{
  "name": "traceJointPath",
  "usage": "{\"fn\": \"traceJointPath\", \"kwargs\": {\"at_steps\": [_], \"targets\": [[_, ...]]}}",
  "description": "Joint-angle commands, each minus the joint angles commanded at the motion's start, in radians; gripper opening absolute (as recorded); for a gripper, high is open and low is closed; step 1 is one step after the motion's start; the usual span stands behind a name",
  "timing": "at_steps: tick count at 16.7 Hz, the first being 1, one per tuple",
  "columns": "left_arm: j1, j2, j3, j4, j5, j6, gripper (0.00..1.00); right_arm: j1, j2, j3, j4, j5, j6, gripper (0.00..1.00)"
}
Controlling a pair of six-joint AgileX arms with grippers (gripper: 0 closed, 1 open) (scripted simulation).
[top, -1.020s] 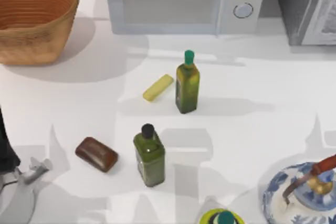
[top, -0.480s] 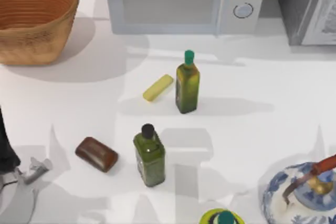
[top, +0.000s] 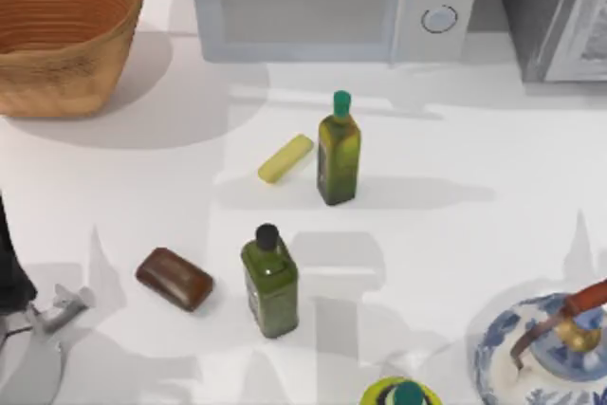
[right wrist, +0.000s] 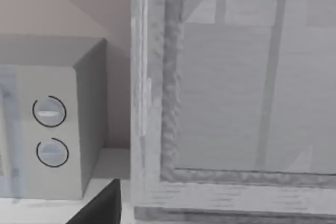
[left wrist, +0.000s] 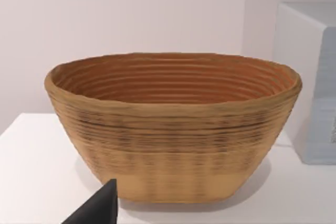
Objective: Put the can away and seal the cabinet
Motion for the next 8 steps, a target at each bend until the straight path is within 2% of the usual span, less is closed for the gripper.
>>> {"fn": "traceJointPath", "kwargs": {"at_steps": [3, 8], "targets": [[0.0, 0.0, 0.0, 0.0, 0.0, 0.0, 1.0, -0.161, 0.216, 0.097, 0.212, -0.186, -0.008, 1.0], [0.0, 0.0, 0.0, 0.0, 0.0, 0.0, 1.0, -0.469, 0.728, 0.247, 0.675, -0.526, -0.006, 1.0]]}}
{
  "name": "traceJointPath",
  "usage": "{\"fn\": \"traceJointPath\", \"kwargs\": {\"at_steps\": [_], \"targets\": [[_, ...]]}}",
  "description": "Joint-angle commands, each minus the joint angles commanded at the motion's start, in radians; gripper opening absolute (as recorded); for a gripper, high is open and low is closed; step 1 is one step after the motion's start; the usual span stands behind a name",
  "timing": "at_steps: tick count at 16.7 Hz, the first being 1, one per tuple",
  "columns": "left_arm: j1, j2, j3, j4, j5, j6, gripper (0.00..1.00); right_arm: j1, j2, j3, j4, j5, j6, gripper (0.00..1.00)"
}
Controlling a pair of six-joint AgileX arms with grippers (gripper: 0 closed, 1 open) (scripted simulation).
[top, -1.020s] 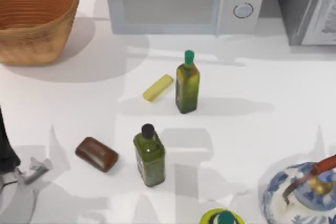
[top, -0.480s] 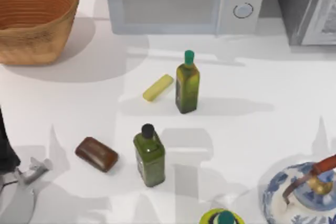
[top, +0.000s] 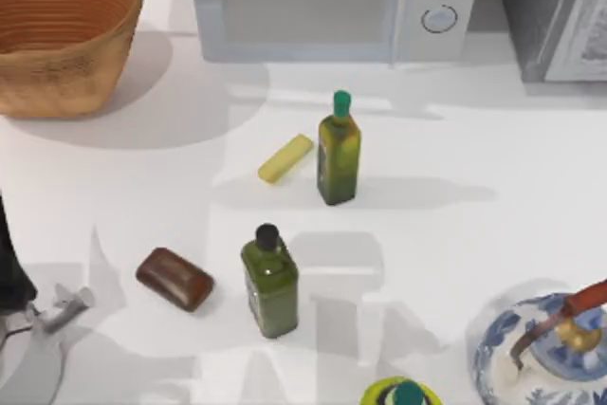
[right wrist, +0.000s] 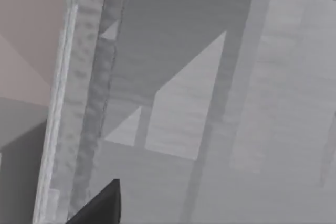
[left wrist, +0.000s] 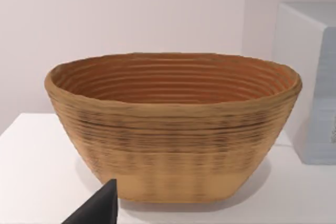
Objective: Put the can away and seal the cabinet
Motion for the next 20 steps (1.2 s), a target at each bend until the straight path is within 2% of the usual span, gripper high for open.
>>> {"fn": "traceJointPath", "kwargs": {"at_steps": [4, 8, 11, 17, 20], "targets": [[0.0, 0.0, 0.0, 0.0, 0.0, 0.0, 1.0, -0.222, 0.362, 0.057, 0.259, -0.192, 0.016, 1.0], [0.0, 0.0, 0.0, 0.0, 0.0, 0.0, 1.0, -0.37, 0.589, 0.051, 0.357, -0.301, 0.038, 1.0], [0.0, 0.0, 0.0, 0.0, 0.0, 0.0, 1.0, -0.415, 0.657, 0.034, 0.372, -0.333, 0.047, 1.0], [0.0, 0.0, 0.0, 0.0, 0.0, 0.0, 1.0, -0.412, 0.659, 0.035, 0.371, -0.332, 0.047, 1.0], [0.0, 0.0, 0.0, 0.0, 0.0, 0.0, 1.0, -0.421, 0.657, 0.097, 0.313, -0.335, 0.039, 1.0]]}}
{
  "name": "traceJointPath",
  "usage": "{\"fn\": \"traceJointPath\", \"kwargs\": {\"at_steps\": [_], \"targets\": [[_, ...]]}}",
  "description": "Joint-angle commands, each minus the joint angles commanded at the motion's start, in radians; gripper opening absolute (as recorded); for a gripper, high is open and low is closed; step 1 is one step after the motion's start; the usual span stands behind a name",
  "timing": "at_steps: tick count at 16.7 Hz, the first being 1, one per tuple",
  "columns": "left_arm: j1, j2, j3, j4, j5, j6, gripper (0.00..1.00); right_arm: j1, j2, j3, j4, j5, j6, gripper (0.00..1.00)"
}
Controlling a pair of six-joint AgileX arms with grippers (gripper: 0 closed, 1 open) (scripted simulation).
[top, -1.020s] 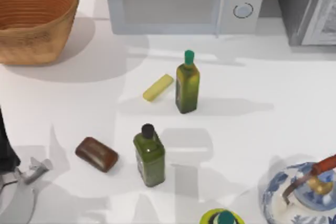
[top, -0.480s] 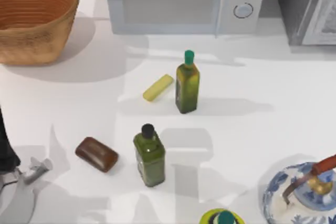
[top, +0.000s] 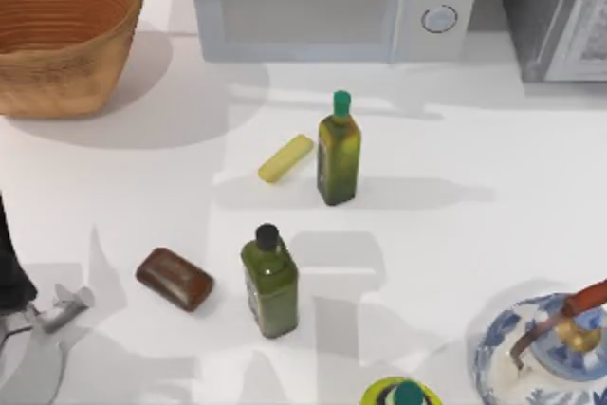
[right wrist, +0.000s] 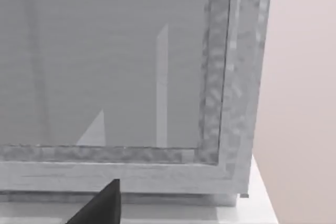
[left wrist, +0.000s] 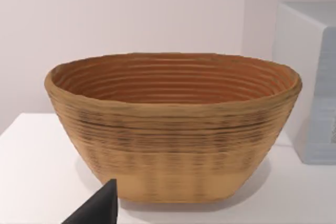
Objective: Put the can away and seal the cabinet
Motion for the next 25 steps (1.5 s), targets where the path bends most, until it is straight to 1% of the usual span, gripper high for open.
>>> {"fn": "traceJointPath", "kwargs": {"at_steps": [2, 5, 13, 17, 19, 21, 25], "targets": [[0.0, 0.0, 0.0, 0.0, 0.0, 0.0, 1.0, -0.01, -0.004, 0.088, -0.087, -0.004, -0.006, 1.0], [0.0, 0.0, 0.0, 0.0, 0.0, 0.0, 1.0, -0.027, -0.016, 0.271, -0.288, -0.011, -0.01, 1.0], [0.0, 0.0, 0.0, 0.0, 0.0, 0.0, 1.0, -0.038, -0.103, 0.89, -1.037, -0.025, -0.001, 1.0], [0.0, 0.0, 0.0, 0.0, 0.0, 0.0, 1.0, -0.025, -0.161, 1.152, -1.346, -0.023, 0.004, 1.0], [0.0, 0.0, 0.0, 0.0, 0.0, 0.0, 1.0, -0.018, -0.183, 1.244, -1.448, -0.022, 0.006, 1.0], [0.0, 0.0, 0.0, 0.0, 0.0, 0.0, 1.0, -0.013, -0.197, 1.301, -1.508, -0.02, 0.007, 1.0], [0.0, 0.0, 0.0, 0.0, 0.0, 0.0, 1.0, -0.012, -0.201, 1.318, -1.525, -0.02, 0.008, 1.0]]}}
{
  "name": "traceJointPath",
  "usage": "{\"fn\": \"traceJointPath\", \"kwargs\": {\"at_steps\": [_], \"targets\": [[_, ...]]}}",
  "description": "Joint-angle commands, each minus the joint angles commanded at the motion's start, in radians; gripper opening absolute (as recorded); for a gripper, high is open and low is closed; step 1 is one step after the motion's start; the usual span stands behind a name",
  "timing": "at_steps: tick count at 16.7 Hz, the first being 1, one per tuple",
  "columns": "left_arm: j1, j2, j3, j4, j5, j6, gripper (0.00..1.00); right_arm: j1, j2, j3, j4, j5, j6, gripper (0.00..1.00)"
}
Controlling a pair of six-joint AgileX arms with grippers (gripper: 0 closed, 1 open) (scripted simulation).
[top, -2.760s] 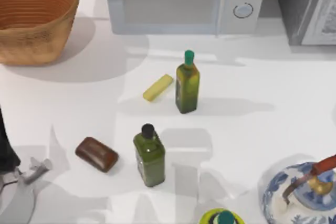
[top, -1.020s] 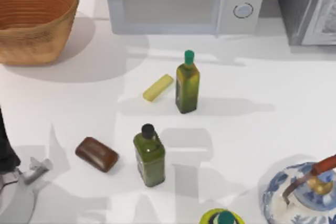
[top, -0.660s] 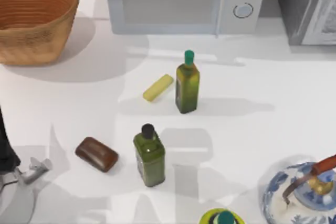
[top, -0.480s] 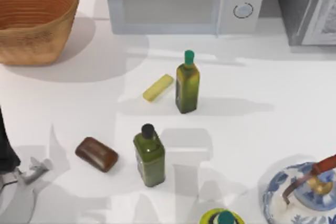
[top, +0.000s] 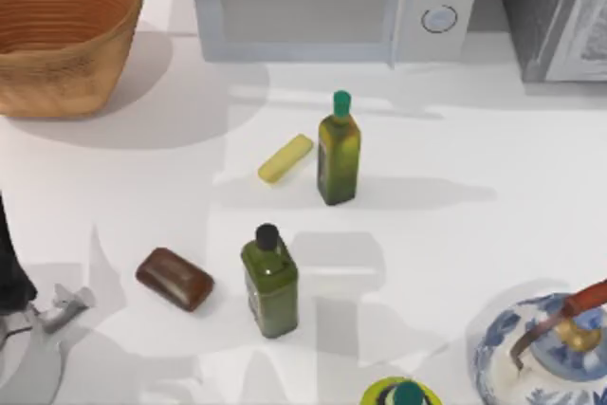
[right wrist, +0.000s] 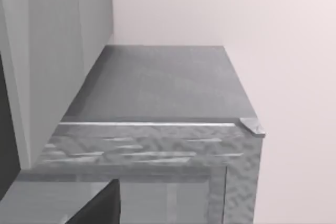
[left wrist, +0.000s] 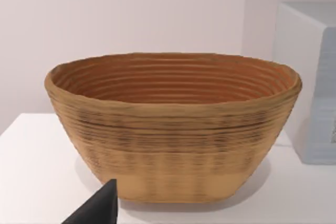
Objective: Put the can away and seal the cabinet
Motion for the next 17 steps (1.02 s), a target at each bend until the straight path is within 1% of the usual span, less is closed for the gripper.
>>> {"fn": "traceJointPath", "kwargs": {"at_steps": [4, 6, 8, 10, 12, 17], "targets": [[0.0, 0.0, 0.0, 0.0, 0.0, 0.0, 1.0, 0.008, 0.003, 0.003, 0.002, 0.011, -0.001, 1.0], [0.0, 0.0, 0.0, 0.0, 0.0, 0.0, 1.0, 0.058, 0.008, 0.009, -0.003, 0.061, -0.006, 1.0], [0.0, 0.0, 0.0, 0.0, 0.0, 0.0, 1.0, 0.142, 0.014, 0.015, -0.011, 0.151, -0.01, 1.0], [0.0, 0.0, 0.0, 0.0, 0.0, 0.0, 1.0, 0.265, 0.019, 0.02, -0.021, 0.283, -0.013, 1.0], [0.0, 0.0, 0.0, 0.0, 0.0, 0.0, 1.0, 0.426, 0.022, 0.025, -0.032, 0.449, -0.014, 1.0], [0.0, 0.0, 0.0, 0.0, 0.0, 0.0, 1.0, 0.915, 0.008, 0.021, -0.05, 0.93, -0.013, 1.0]]}}
